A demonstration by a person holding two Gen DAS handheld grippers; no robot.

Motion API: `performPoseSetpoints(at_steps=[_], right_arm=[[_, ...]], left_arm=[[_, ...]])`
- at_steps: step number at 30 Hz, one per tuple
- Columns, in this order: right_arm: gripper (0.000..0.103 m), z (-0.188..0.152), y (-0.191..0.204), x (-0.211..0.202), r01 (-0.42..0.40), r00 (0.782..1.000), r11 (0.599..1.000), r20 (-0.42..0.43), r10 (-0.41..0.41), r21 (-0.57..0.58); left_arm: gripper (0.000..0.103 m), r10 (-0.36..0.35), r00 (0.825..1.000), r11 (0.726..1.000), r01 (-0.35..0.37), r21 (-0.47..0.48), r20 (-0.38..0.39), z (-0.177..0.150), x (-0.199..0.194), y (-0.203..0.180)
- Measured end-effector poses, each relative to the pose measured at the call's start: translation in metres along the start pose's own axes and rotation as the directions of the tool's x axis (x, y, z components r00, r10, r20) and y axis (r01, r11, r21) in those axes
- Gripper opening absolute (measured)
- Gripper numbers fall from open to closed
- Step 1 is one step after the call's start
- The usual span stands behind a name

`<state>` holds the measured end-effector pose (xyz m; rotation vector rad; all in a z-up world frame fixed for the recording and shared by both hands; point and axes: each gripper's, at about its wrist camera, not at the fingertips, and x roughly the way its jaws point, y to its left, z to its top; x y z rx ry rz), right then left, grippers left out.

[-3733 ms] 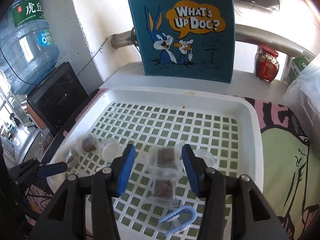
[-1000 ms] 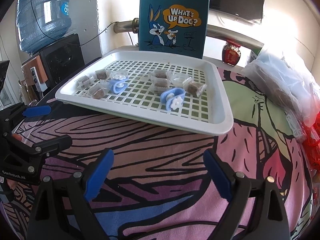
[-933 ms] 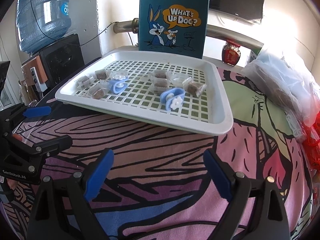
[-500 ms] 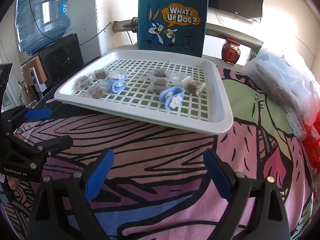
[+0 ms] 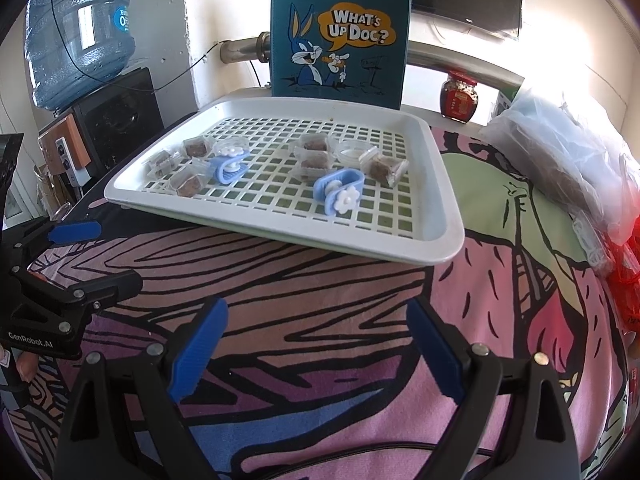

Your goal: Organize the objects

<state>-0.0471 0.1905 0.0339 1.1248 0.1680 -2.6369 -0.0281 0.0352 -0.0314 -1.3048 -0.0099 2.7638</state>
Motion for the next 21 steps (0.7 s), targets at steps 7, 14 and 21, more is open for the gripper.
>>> performPoseSetpoints(at_steps=[7, 14, 21], right_arm=[[0.093, 0.0002, 0.0009, 0.0006, 0.001, 1.0, 1.0, -0.006, -0.001, 0.001], [0.093, 0.0005, 0.0003, 0.0023, 0.001, 1.0, 1.0, -0.014, -0.001, 0.005], [0.093, 0.0006, -0.001, 0.0062, -0.001, 0.999, 1.0, -0.032, 0.001, 0.004]], left_arm=[[0.101, 0.007, 1.0, 1.0, -0.007, 0.009, -0.003, -0.0002, 0.0005, -0.0012], [0.101, 0.004, 1.0, 1.0, -0.004, 0.007, -0.01, -0.0001, 0.0017, -0.0012], [0.101, 0.014, 1.0, 1.0, -0.014, 0.012, -0.019, -0.0002, 0.0032, -0.0027]])
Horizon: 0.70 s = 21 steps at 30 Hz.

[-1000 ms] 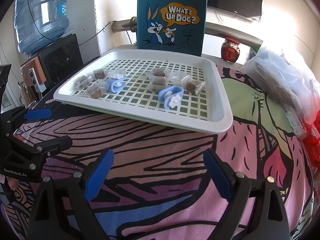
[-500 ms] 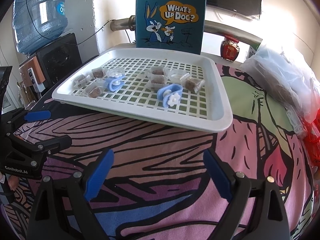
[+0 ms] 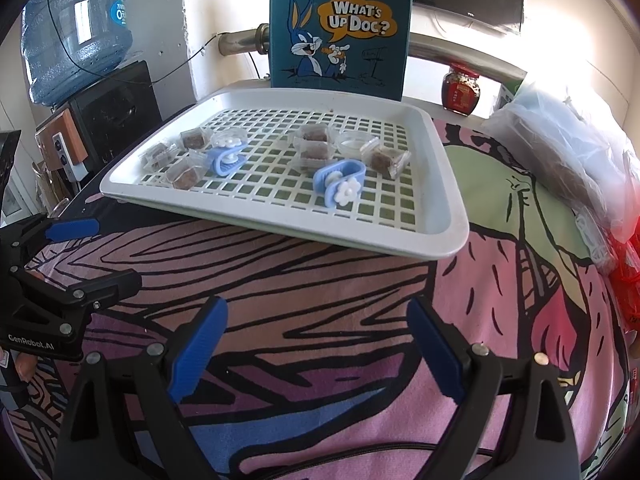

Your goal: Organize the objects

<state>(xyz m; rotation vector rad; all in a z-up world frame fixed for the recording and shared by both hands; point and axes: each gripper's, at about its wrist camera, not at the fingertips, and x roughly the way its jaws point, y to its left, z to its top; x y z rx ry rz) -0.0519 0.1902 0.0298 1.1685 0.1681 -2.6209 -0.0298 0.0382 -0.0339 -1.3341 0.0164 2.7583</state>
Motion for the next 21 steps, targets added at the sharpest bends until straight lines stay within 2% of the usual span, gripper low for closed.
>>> performPoseSetpoints(at_steps=[21], right_arm=[[0.093, -0.0006, -0.0062, 0.0081, -0.008, 0.999, 0.999, -0.044, 0.01, 0.036]], left_arm=[[0.101, 0.002, 0.999, 1.0, -0.002, 0.005, -0.033, 0.0007, 0.0058, -0.0014]])
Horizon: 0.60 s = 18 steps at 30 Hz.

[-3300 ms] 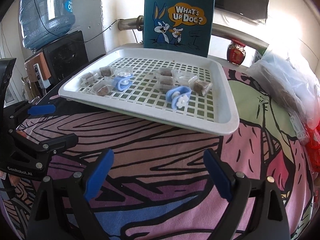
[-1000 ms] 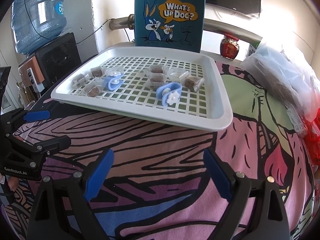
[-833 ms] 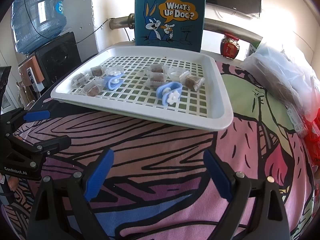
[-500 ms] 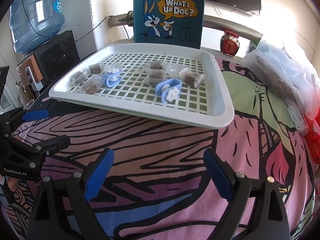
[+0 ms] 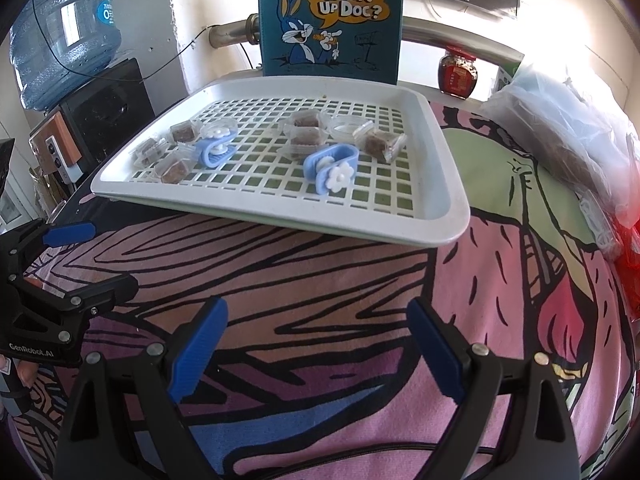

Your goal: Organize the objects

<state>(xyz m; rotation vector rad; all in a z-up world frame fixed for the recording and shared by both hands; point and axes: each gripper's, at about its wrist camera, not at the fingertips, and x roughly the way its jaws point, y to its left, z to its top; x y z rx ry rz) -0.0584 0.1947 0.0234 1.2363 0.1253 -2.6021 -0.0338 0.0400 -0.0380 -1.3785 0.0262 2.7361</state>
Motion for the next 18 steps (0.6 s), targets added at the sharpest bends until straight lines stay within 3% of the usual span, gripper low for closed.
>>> performPoseSetpoints(at_steps=[18], right_arm=[[0.093, -0.0012, 0.003, 0.0075, 0.023, 0.999, 1.0, -0.042, -0.024, -0.007]], left_arm=[[0.101, 0.024, 1.0, 1.0, -0.024, 0.018, -0.011, -0.0006, 0.0022, -0.002]])
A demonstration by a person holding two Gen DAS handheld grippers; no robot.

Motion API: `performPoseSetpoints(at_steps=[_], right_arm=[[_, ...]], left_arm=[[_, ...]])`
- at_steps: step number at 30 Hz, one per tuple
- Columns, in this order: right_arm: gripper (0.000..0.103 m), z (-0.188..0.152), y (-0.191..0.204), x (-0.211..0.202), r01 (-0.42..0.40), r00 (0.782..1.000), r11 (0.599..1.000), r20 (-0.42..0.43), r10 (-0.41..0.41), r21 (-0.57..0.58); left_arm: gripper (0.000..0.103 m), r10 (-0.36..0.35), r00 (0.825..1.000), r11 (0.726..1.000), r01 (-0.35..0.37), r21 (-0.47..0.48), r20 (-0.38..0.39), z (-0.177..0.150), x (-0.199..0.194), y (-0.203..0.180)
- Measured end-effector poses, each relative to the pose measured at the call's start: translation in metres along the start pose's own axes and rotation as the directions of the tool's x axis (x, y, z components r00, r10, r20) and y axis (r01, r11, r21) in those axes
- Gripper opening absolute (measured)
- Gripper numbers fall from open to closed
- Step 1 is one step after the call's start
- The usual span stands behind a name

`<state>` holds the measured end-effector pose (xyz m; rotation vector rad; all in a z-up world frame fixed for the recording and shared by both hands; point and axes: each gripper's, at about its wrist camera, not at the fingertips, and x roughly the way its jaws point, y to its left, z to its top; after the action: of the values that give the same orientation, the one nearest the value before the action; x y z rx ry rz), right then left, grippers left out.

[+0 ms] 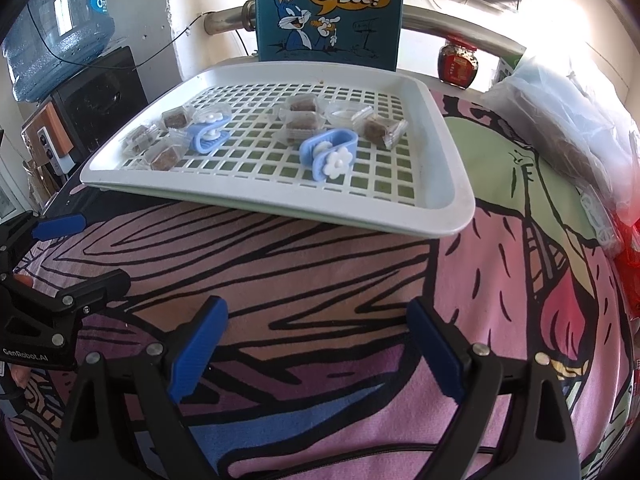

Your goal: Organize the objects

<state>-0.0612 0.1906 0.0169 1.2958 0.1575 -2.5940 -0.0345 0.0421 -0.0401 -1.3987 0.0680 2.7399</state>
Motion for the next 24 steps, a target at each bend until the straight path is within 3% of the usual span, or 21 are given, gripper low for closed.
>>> performPoseSetpoints(at_steps=[24], right_arm=[[0.103, -0.0009, 0.0009, 0.0039, -0.009, 1.0, 1.0, -0.015, 0.009, -0.008]], left_arm=[[0.103, -0.001, 1.0, 1.0, 0.001, 0.003, -0.004, 0.0007, 0.0004, -0.0012]])
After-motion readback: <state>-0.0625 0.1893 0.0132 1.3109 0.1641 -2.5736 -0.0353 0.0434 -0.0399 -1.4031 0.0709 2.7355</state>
